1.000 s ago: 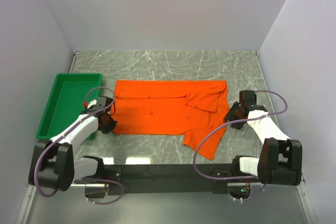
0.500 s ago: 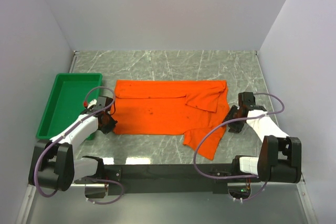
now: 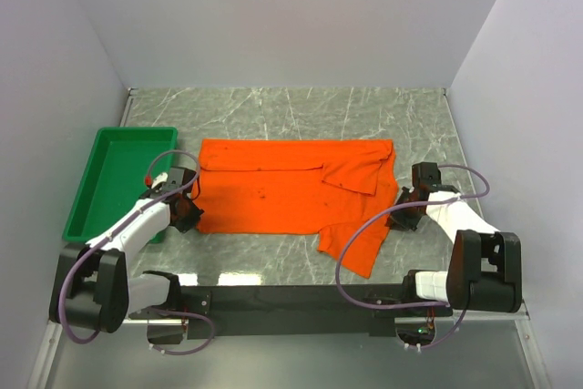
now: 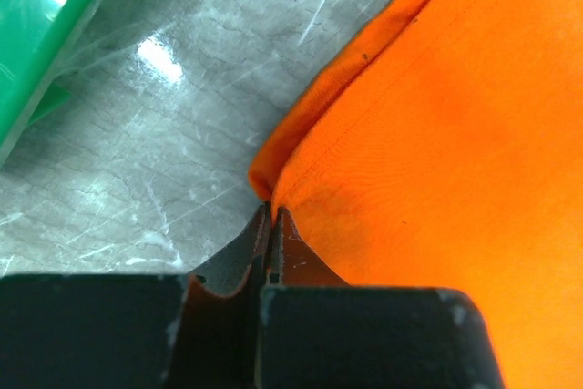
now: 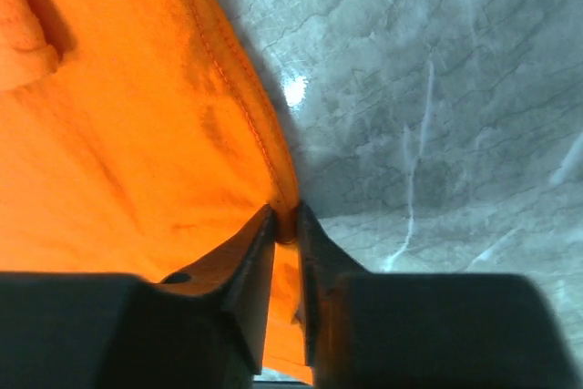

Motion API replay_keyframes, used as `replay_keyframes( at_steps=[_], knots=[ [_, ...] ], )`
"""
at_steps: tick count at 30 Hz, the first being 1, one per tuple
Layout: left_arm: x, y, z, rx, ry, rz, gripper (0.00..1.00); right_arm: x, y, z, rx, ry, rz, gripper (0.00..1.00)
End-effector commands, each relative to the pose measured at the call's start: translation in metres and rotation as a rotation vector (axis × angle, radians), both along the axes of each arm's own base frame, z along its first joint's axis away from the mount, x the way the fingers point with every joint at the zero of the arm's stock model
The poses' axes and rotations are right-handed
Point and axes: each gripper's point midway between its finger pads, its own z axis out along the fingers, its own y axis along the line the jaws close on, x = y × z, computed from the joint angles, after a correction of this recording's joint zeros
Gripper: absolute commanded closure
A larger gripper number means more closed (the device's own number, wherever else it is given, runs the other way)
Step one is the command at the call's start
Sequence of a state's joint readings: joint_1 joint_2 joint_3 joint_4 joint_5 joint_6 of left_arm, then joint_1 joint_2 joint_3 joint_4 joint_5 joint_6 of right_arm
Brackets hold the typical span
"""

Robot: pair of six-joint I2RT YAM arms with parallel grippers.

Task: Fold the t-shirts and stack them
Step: Fold the tshirt

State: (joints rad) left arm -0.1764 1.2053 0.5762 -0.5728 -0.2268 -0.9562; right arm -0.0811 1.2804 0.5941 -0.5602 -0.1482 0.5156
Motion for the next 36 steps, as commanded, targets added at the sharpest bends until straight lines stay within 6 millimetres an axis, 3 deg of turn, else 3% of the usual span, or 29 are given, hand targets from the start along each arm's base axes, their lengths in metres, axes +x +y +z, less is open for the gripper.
replay_keyframes(
  at_steps=[1,3,6,13,20,36],
  knots=[
    [0.001,-0.003,0.008,-0.02,-0.03,0.012,0.99,0.001,-0.002,0.002,-0.012,-0.02,-0.003,0.84],
    [0.001,-0.001,0.011,-0.014,-0.034,0.024,0.99,0.002,-0.005,0.007,-0.025,-0.037,-0.012,0.95],
    [0.004,0.0,0.021,-0.018,-0.061,0.032,0.99,0.005,-0.007,0.017,-0.04,-0.066,-0.017,1.0],
    [0.01,0.011,0.04,-0.013,-0.101,0.043,0.99,0.013,-0.007,0.039,-0.032,-0.109,-0.016,1.0],
    [0.03,0.007,0.048,-0.049,-0.097,0.0,0.99,0.041,-0.008,0.066,-0.024,-0.149,0.003,1.0],
    [0.079,0.004,0.06,-0.061,-0.086,-0.055,0.99,0.091,-0.017,0.082,-0.026,-0.114,0.019,1.0]
  ],
)
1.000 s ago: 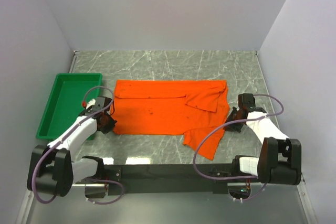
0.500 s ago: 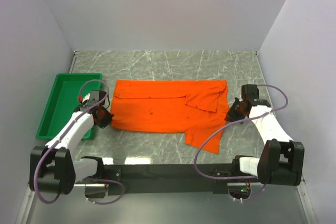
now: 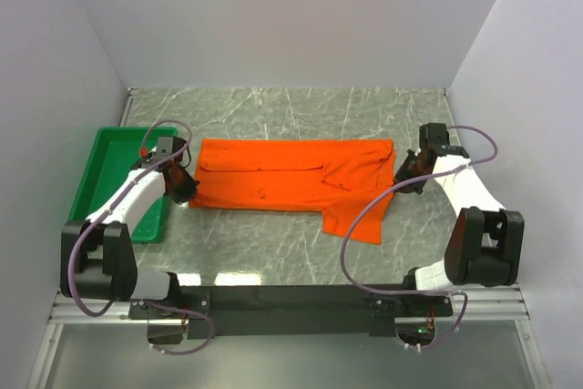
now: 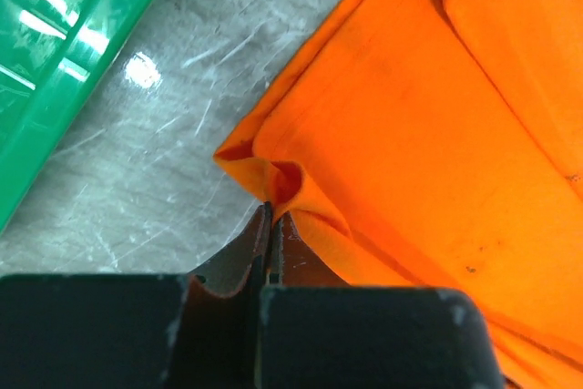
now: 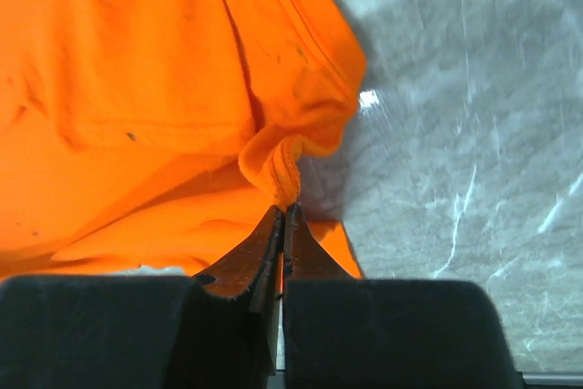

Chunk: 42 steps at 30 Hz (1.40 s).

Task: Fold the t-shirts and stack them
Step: Fold the tshirt

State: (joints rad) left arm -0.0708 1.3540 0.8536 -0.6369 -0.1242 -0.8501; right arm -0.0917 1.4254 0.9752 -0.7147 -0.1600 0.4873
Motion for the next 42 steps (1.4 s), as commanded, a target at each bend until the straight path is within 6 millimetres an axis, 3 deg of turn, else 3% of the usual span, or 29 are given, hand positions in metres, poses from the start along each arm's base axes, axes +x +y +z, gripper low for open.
replay_keyframes(
  at_steps=[1,7,18,23,31,42],
  knots=[
    [0.02,0.0,0.014,-0.003,-0.049,-0.021,0.99,0.022,-0.01,0.018,-0.02,-0.038,-0.001,1.0],
    [0.036,0.003,0.011,-0.001,-0.048,-0.02,0.99,0.044,-0.009,0.019,0.007,-0.032,-0.003,1.0],
    [0.057,0.008,0.0,0.0,-0.047,0.0,0.99,0.069,-0.011,0.001,0.025,0.002,-0.021,1.0],
    [0.063,0.009,-0.001,0.0,-0.057,0.005,0.99,0.073,-0.013,-0.007,0.017,0.016,-0.027,1.0],
    [0.075,0.011,0.014,0.01,-0.115,0.008,0.99,0.079,-0.016,-0.005,0.005,0.0,-0.032,1.0],
    [0.076,0.015,0.0,0.03,-0.113,0.027,0.99,0.085,-0.012,-0.011,0.03,-0.001,-0.031,0.94]
  ],
)
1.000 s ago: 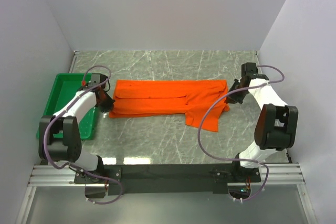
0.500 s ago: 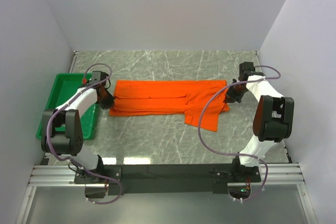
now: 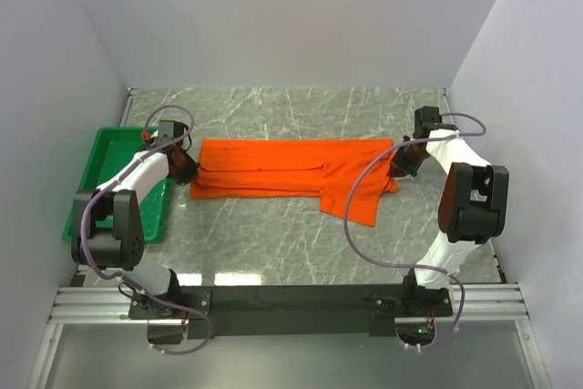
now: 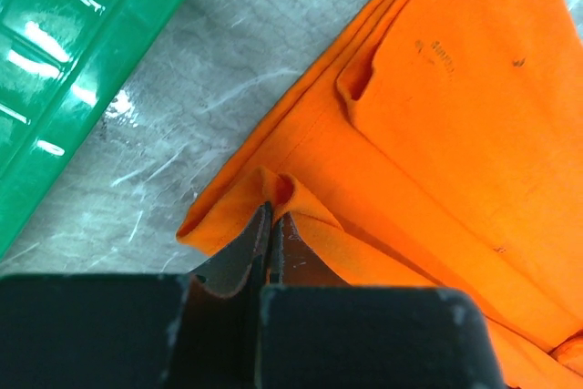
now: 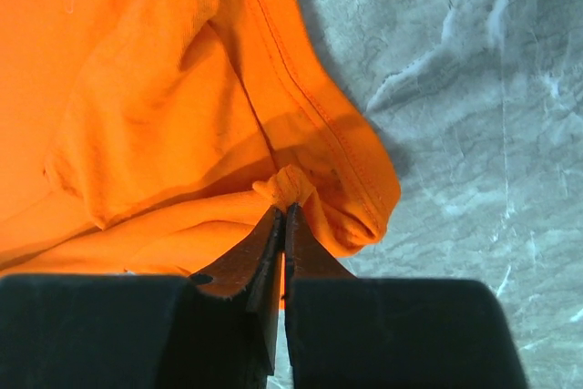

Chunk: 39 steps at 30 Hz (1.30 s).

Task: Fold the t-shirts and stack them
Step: Fold the tshirt

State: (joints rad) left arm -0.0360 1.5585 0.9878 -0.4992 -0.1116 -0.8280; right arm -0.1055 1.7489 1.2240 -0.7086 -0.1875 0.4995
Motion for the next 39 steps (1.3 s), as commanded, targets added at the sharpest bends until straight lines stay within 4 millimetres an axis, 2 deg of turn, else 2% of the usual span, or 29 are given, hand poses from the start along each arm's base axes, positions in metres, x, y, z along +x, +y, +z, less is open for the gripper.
replay_keyframes(
  at_steps=[1,9,20,23,26,27,28,29,30,31,32,33,34,35,36,37,38,39],
  knots=[
    [0.011,0.009,0.003,0.033,-0.046,0.022,0.99,0.022,-0.007,0.011,-0.007,-0.069,-0.018,0.94],
    [0.006,0.011,-0.011,0.027,-0.023,0.061,0.99,0.031,-0.008,0.014,-0.014,-0.083,-0.017,0.94],
    [0.004,0.012,-0.026,0.027,0.008,0.08,0.99,0.036,-0.007,0.003,-0.02,-0.076,-0.01,0.94],
    [0.005,0.012,-0.025,0.026,0.007,0.081,0.99,0.037,-0.007,-0.001,-0.02,-0.077,-0.015,0.88],
    [0.008,0.011,-0.015,0.024,-0.021,0.072,0.87,0.037,-0.007,0.005,-0.026,-0.096,-0.017,0.77],
    [0.009,0.011,-0.01,0.023,-0.037,0.068,0.75,0.037,-0.009,0.008,-0.034,-0.105,-0.019,0.7],
    [0.012,0.011,0.004,0.023,-0.077,0.066,0.68,0.038,-0.01,0.02,-0.043,-0.136,-0.017,0.66],
    [0.013,0.012,0.012,0.027,-0.097,0.066,0.54,0.037,-0.01,0.025,-0.049,-0.152,-0.016,0.6],
    [0.013,0.011,0.02,0.03,-0.111,0.062,0.47,0.035,-0.011,0.03,-0.059,-0.165,-0.017,0.58],
    [0.016,0.012,0.038,0.034,-0.161,0.057,0.41,0.034,-0.011,0.043,-0.065,-0.199,-0.021,0.56],
    [0.016,0.012,0.046,0.037,-0.18,0.051,0.31,0.033,-0.012,0.05,-0.069,-0.219,-0.025,0.54],
    [0.017,0.012,0.055,0.037,-0.202,0.043,0.25,0.025,-0.01,0.048,-0.068,-0.214,-0.027,0.52],
    [0.017,0.011,0.07,0.043,-0.236,0.022,0.2,0.022,-0.009,0.06,-0.067,-0.251,-0.033,0.51],
    [0.016,0.01,0.077,0.045,-0.25,0.01,0.12,0.013,-0.007,0.056,-0.064,-0.243,-0.03,0.51],
    [0.014,0.007,0.089,0.049,-0.277,-0.014,0.1,0.008,-0.002,0.064,-0.059,-0.269,-0.019,0.51],
    [0.011,0.004,0.093,0.049,-0.28,-0.029,0.07,0.003,0.005,0.063,-0.035,-0.271,-0.003,0.51],
    [0.008,0.002,0.097,0.049,-0.286,-0.045,0.01,-0.009,0.011,0.053,-0.015,-0.247,0.01,0.51],
    [0.004,-0.001,0.099,0.05,-0.288,-0.071,0.01,-0.016,0.018,0.054,0.003,-0.253,0.027,0.51]
  ],
)
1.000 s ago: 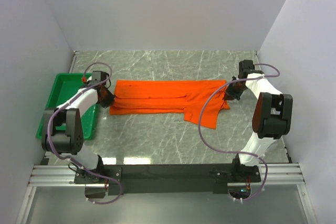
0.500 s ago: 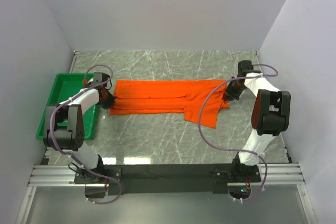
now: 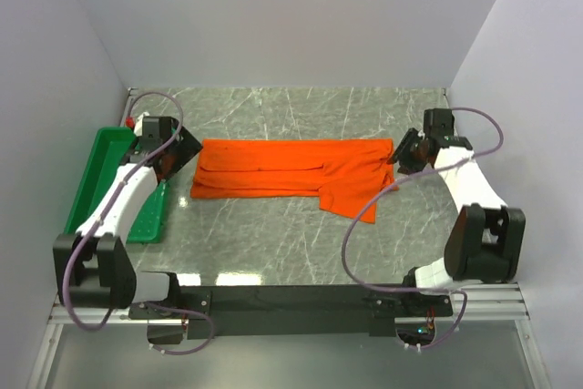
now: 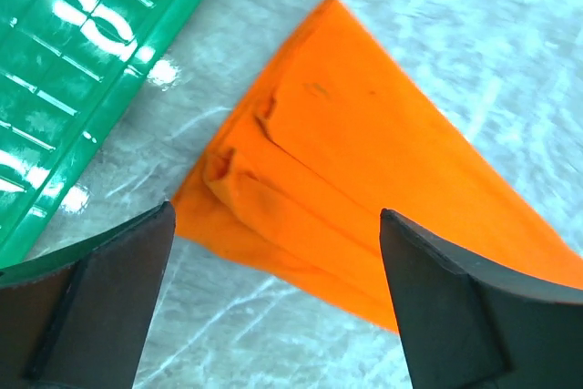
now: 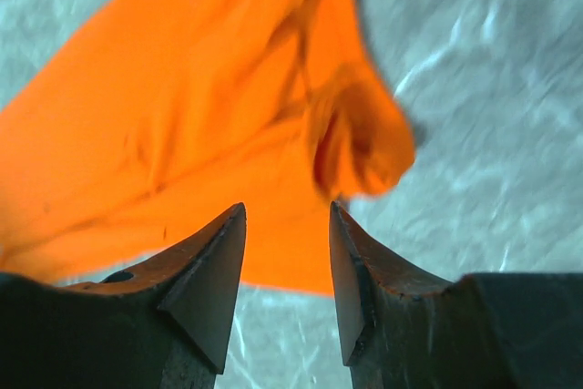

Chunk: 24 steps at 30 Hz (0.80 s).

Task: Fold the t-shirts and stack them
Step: Fold the tshirt

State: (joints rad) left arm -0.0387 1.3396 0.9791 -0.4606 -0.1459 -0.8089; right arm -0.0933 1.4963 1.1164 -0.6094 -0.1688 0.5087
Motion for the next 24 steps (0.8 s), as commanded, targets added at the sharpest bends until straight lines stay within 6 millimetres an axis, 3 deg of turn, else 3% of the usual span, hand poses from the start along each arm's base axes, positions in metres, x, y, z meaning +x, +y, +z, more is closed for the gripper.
replay_keyframes(
  at_steps=[1,5,9,11,12,18,24],
  knots=[
    [-0.012,-0.007,0.028,0.032,-0.047,-0.086,0.01,-0.022,0.025,-0.004,0.063,-0.004,0.061,0.51],
    [-0.029,-0.004,0.032,0.076,-0.046,-0.13,0.01,-0.065,0.04,-0.039,0.06,0.096,0.117,0.48],
    [-0.038,-0.001,0.043,0.134,-0.112,-0.18,0.01,-0.093,0.048,-0.067,0.009,0.175,0.159,0.45],
    [-0.043,-0.007,0.037,0.114,-0.124,-0.207,0.01,-0.101,0.051,-0.077,-0.001,0.199,0.169,0.44],
    [-0.042,-0.009,0.042,0.107,-0.158,-0.21,0.01,-0.103,0.051,-0.081,-0.007,0.212,0.169,0.44],
    [-0.052,-0.006,0.018,0.124,-0.14,-0.218,0.01,-0.106,0.058,-0.096,-0.031,0.264,0.19,0.44],
    [-0.055,-0.001,0.011,0.148,-0.129,-0.206,0.02,-0.11,0.067,-0.106,-0.014,0.299,0.202,0.47]
  ],
)
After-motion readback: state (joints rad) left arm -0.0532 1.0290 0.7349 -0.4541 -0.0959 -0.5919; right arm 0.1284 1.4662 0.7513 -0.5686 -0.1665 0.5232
